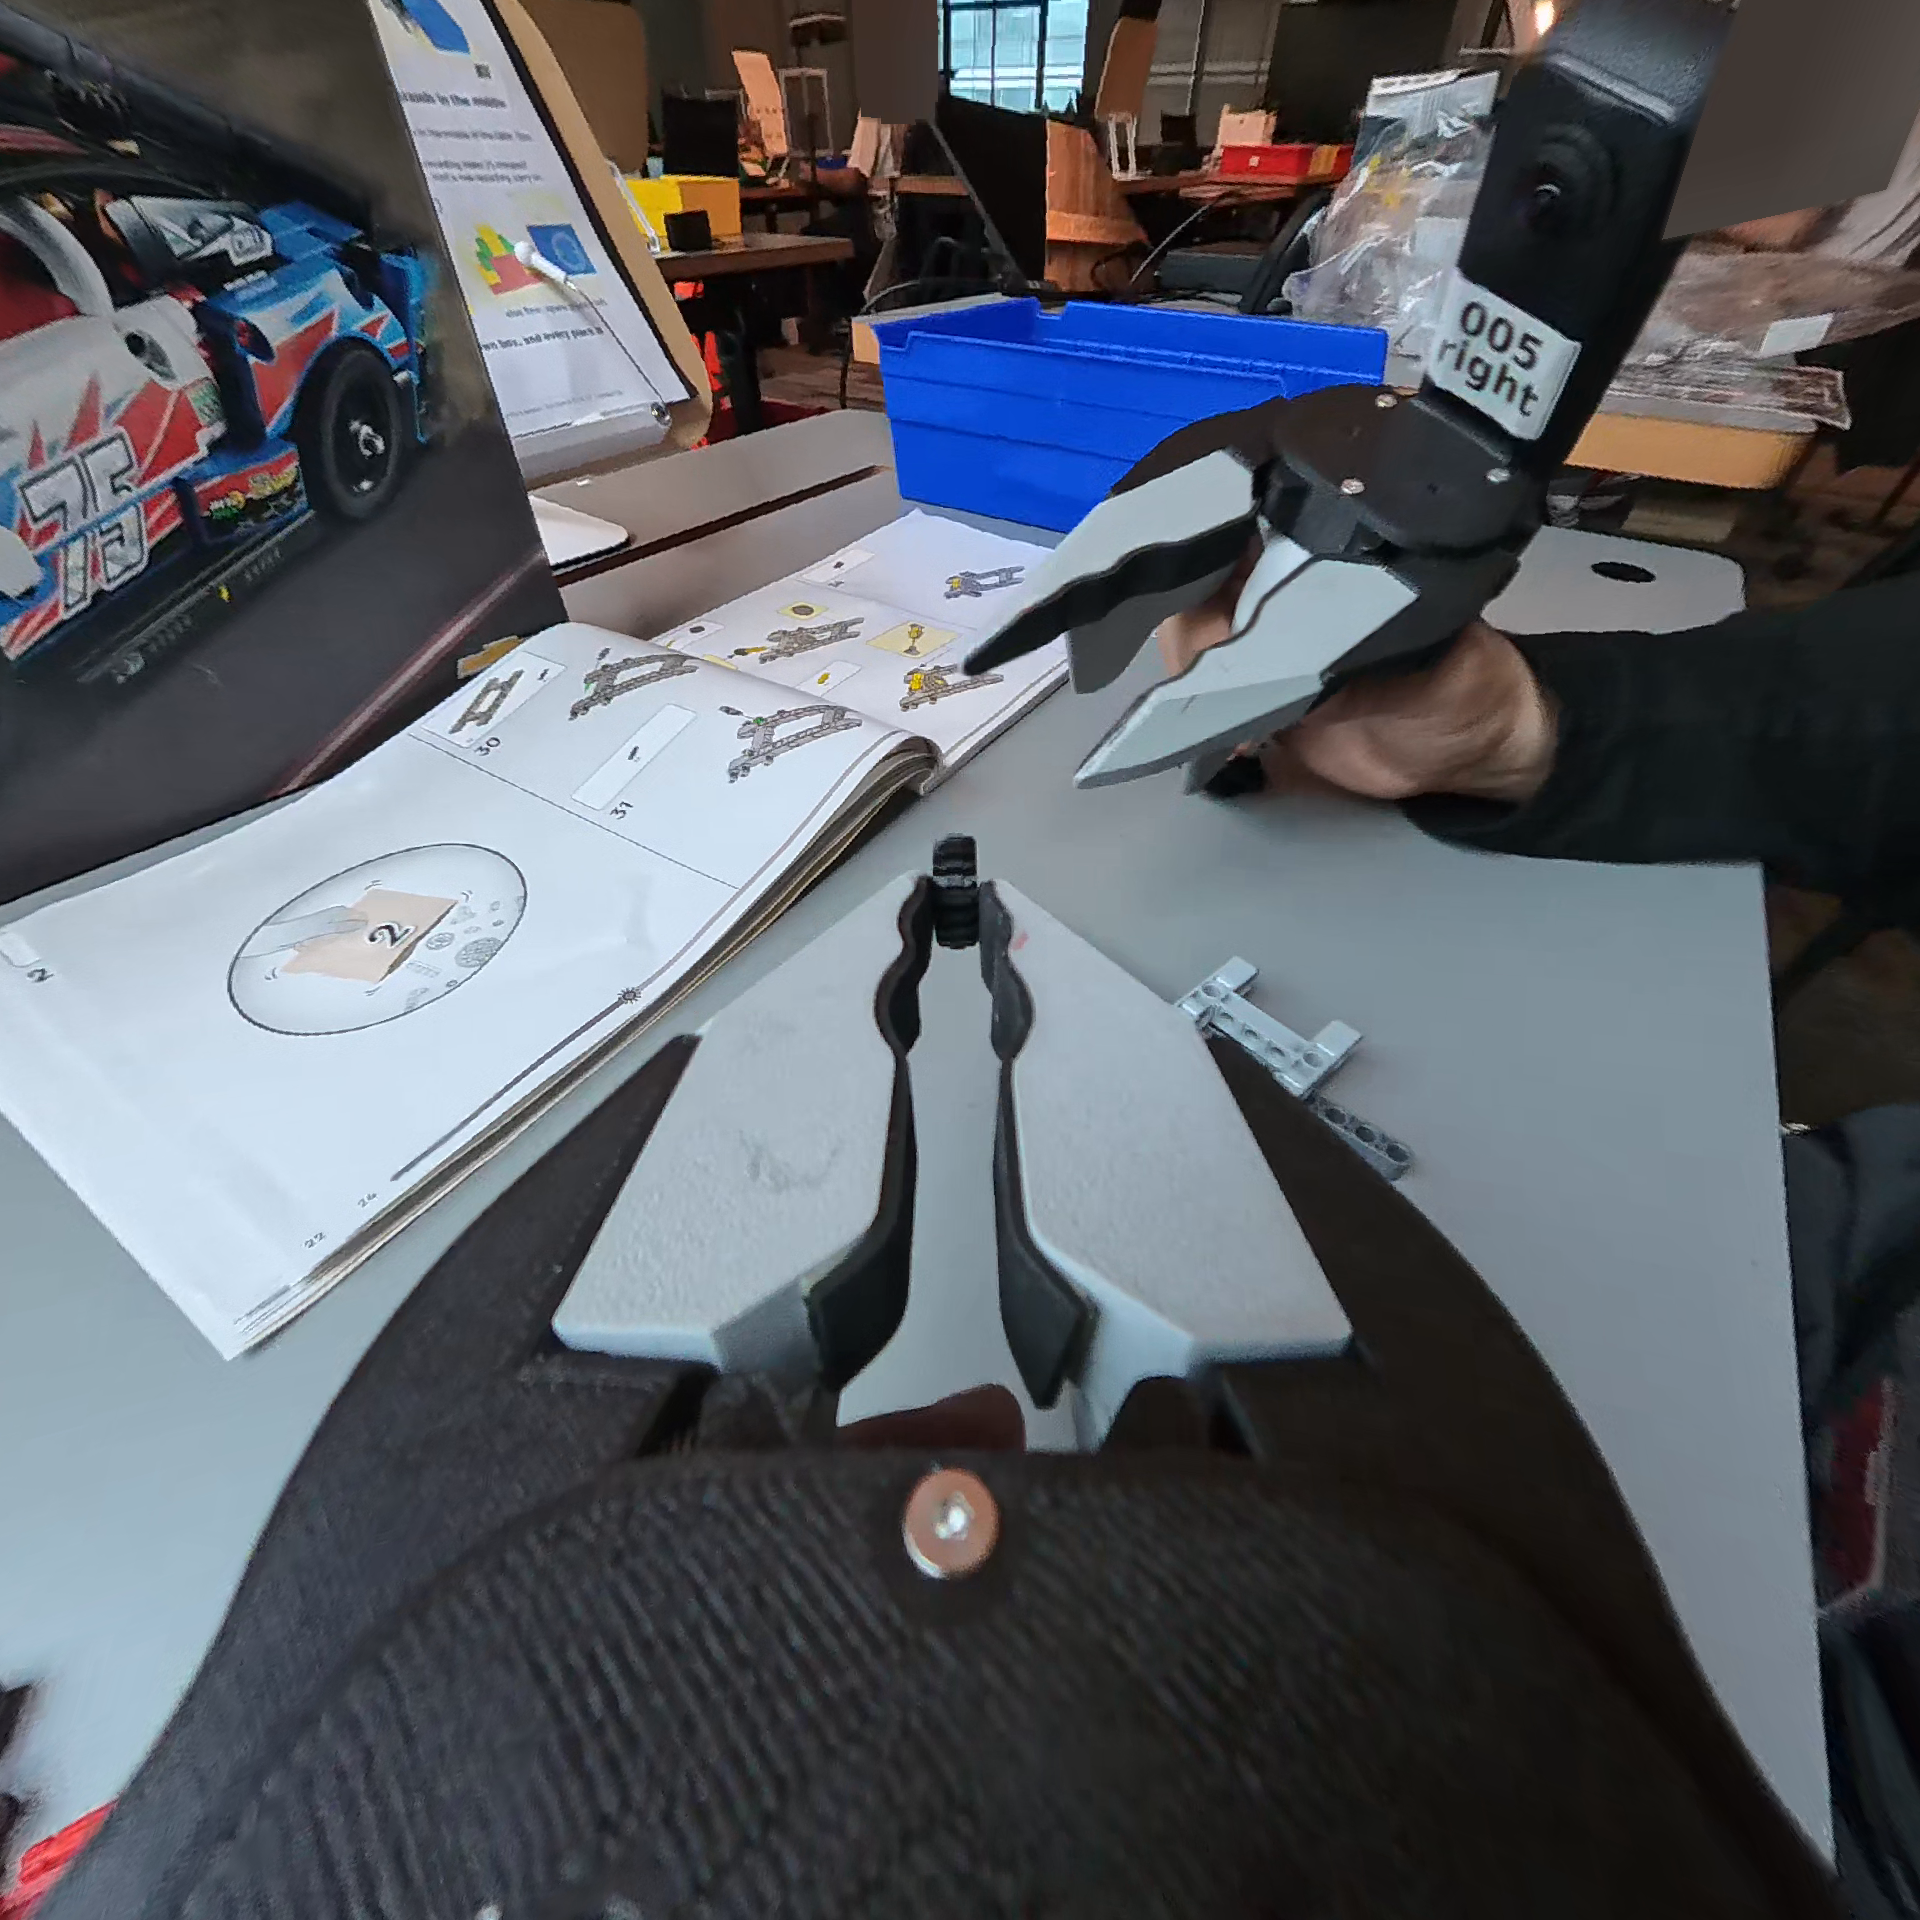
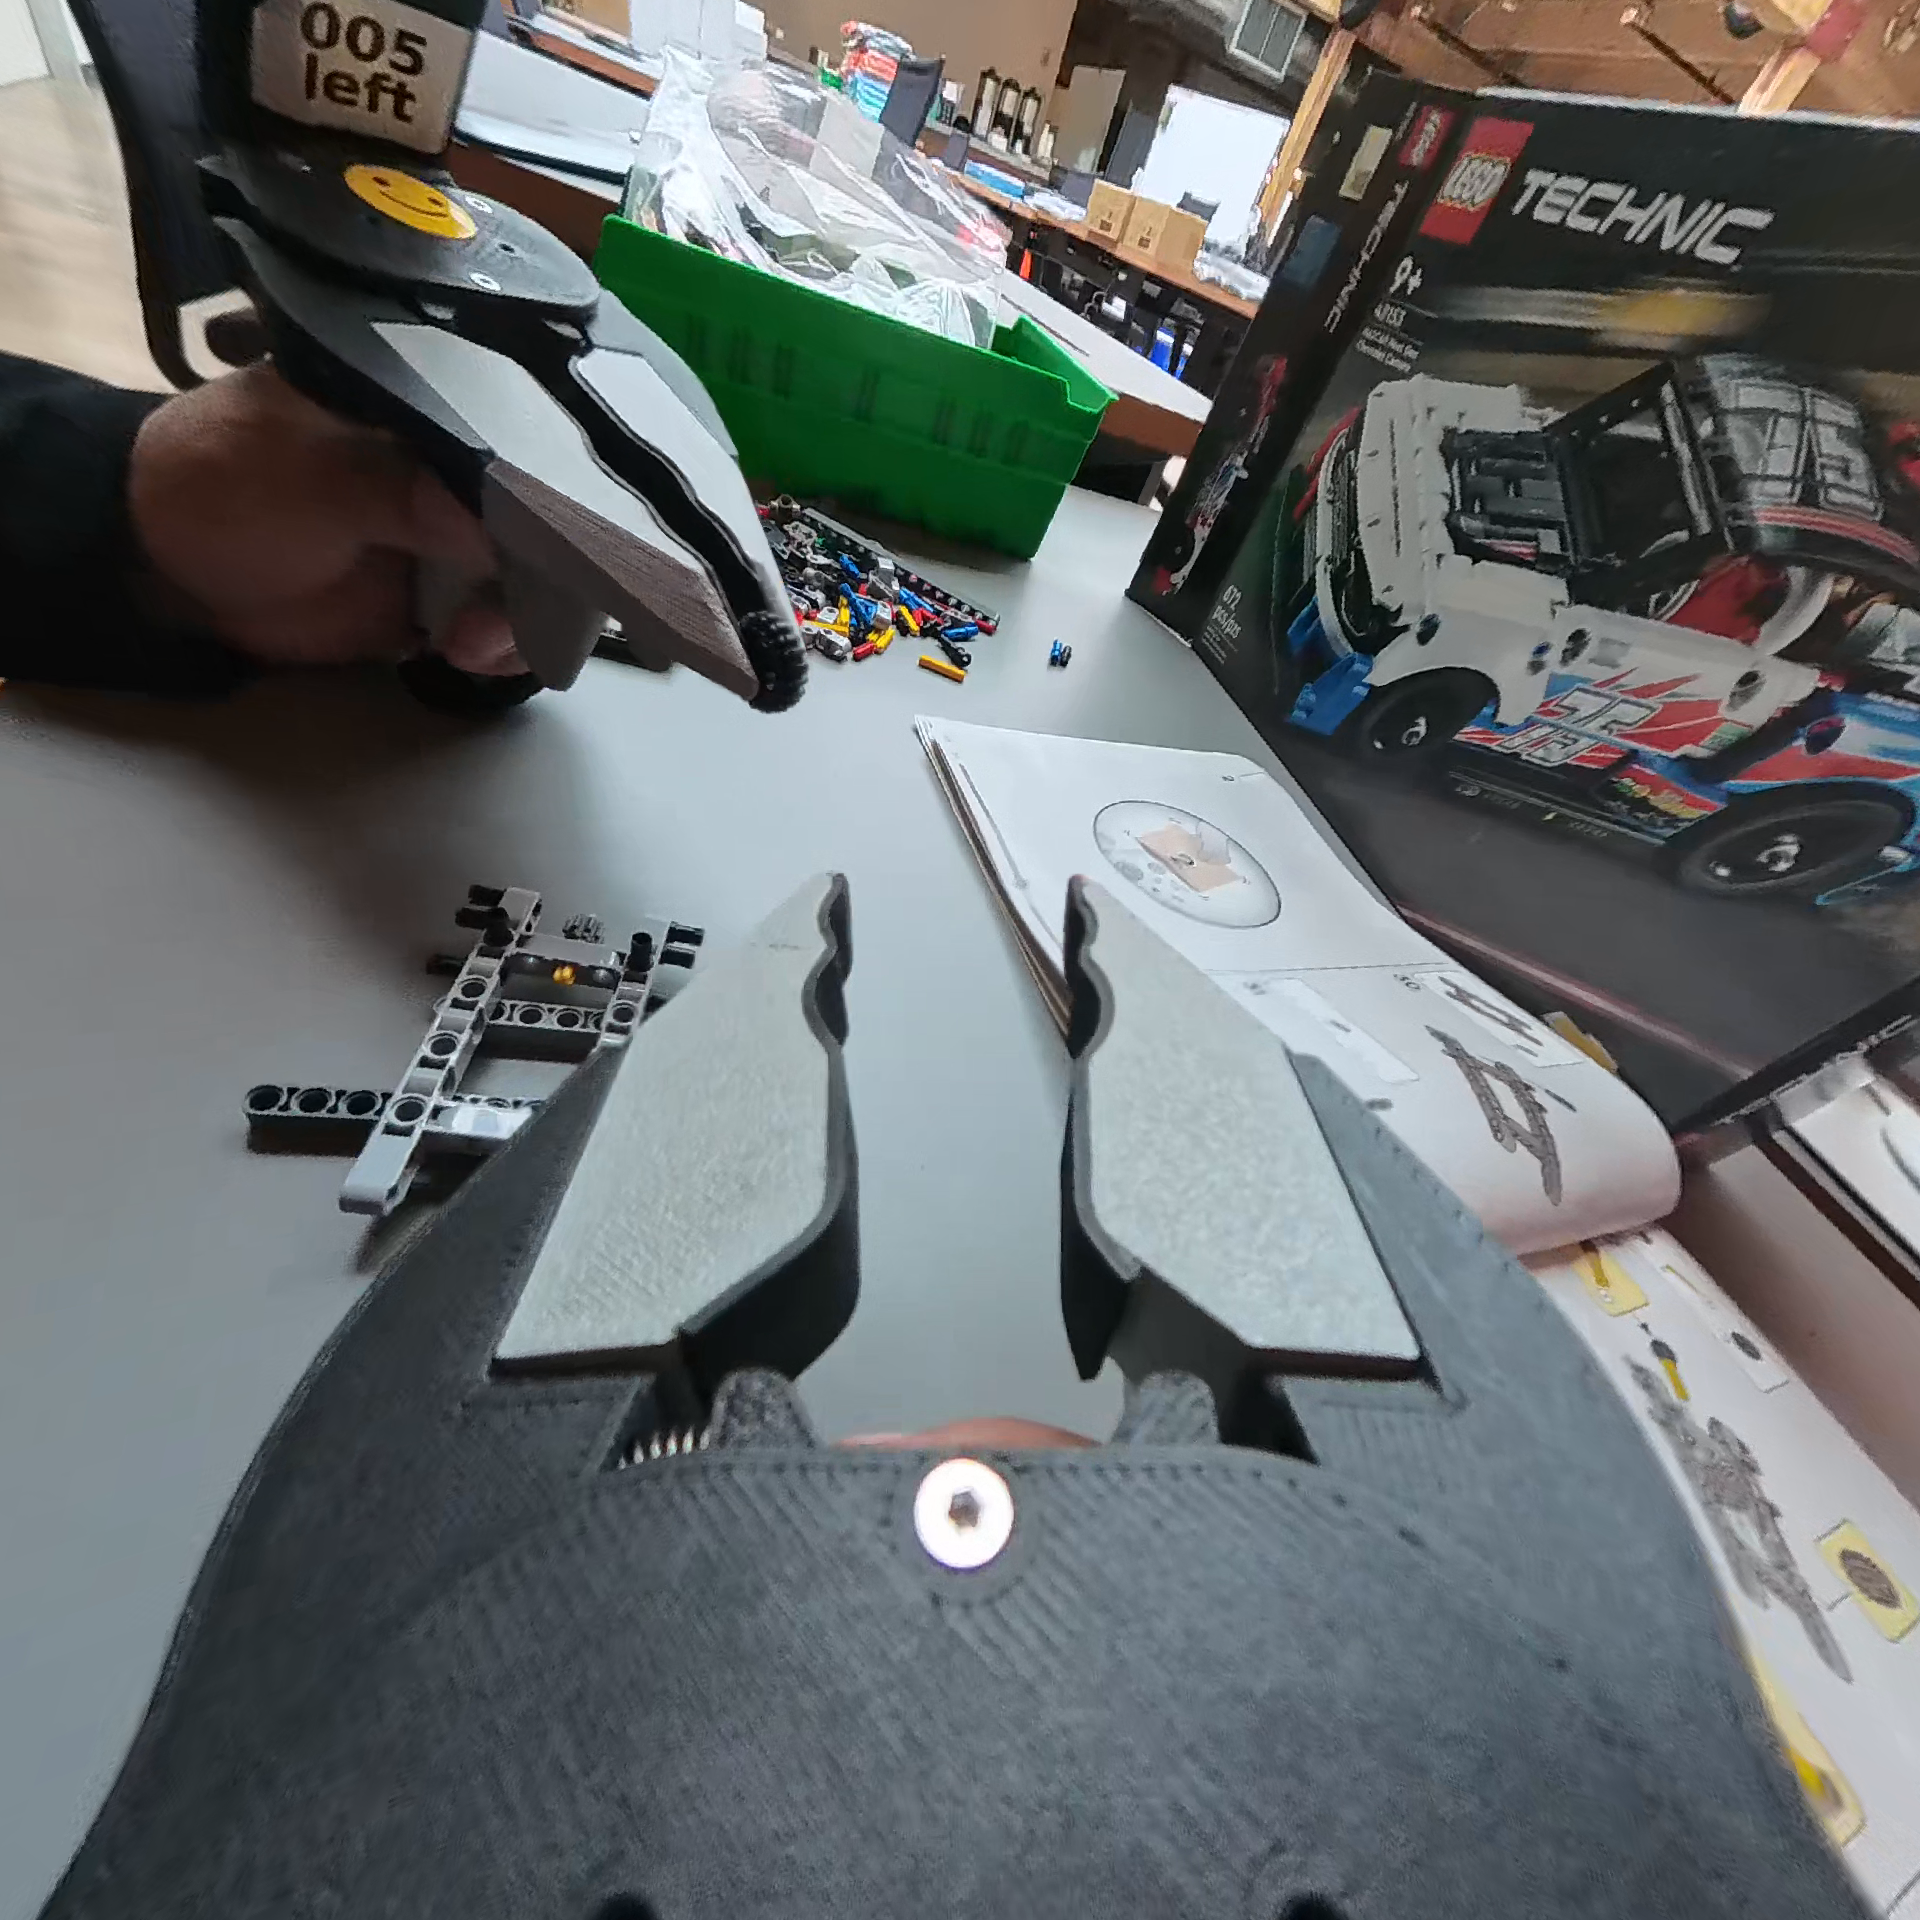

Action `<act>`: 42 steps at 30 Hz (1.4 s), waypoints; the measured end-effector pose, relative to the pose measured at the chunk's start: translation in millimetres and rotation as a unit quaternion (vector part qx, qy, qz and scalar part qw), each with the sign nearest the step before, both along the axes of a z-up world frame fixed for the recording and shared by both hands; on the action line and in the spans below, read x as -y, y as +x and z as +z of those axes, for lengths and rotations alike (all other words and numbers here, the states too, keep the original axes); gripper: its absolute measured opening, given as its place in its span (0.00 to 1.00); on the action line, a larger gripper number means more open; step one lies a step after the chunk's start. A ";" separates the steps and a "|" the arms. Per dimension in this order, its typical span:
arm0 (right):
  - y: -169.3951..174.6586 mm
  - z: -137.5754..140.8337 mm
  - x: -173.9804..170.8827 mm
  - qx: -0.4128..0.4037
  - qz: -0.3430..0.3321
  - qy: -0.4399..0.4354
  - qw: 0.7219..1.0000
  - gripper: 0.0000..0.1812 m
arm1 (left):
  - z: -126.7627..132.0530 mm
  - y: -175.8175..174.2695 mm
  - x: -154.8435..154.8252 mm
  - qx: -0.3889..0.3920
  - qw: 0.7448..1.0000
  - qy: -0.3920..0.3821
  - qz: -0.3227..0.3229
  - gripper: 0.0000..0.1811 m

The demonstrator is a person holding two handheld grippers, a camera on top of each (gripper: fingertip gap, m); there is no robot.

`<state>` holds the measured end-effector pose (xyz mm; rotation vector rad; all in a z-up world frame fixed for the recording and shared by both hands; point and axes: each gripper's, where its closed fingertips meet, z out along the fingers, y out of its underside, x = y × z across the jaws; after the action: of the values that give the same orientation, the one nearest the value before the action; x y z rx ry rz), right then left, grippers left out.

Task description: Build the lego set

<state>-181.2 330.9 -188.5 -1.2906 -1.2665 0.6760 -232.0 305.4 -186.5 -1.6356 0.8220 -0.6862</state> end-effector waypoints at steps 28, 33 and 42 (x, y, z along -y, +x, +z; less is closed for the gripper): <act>-4.2 4.5 30.3 -0.029 0.122 -0.038 0.991 0.19 | -15.1 15.6 10.8 -0.043 0.998 -0.020 -0.044 0.03; -11.1 -5.7 49.5 0.012 0.155 -0.002 0.988 0.18 | -17.7 24.4 19.8 -0.060 0.996 -0.010 -0.067 0.03; -16.1 -7.4 50.0 0.033 0.129 0.049 0.990 0.15 | -13.8 31.5 27.5 -0.028 0.994 -0.035 -0.098 0.03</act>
<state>-197.3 280.9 -195.8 -1.0864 -1.5182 0.7476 -200.6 277.9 -200.3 -1.6583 1.0188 -0.8163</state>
